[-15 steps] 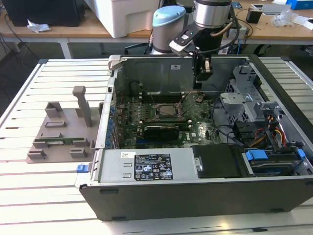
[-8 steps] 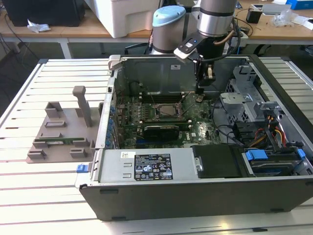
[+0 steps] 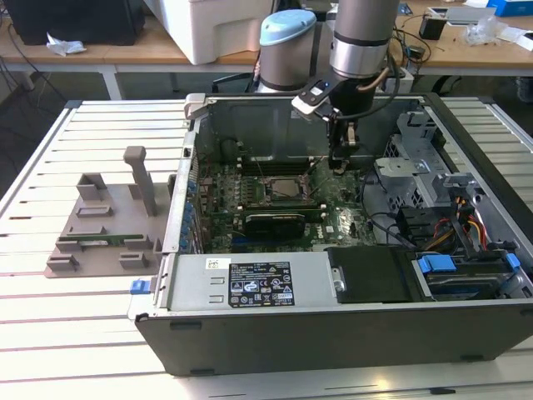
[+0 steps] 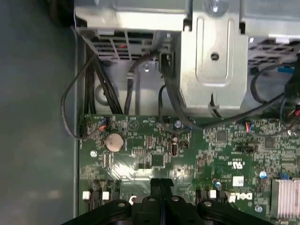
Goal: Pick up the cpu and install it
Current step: 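Close the cpu cover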
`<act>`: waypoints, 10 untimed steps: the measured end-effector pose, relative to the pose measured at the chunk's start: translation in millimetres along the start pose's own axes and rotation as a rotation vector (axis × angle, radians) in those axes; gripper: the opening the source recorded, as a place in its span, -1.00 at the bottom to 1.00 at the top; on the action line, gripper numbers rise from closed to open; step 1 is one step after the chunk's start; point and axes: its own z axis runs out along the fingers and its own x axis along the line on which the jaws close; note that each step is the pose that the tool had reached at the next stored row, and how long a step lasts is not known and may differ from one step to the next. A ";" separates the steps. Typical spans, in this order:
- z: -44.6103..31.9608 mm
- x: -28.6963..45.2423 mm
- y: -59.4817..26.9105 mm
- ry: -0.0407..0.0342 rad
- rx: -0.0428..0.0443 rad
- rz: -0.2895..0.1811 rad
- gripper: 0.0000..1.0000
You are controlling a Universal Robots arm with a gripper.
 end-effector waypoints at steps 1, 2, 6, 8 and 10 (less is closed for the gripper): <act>0.1 0.1 -9.6 0.0001 0.0000 0.000 -0.79; 0.4 0.2 -21.4 0.0000 -0.0001 0.000 -0.79; 1.4 0.4 -40.1 0.0001 -0.0001 0.000 -0.79; 1.4 0.5 -42.1 0.0000 0.0000 0.000 -0.79; 1.9 0.6 -44.2 0.0002 -0.0001 0.000 -0.79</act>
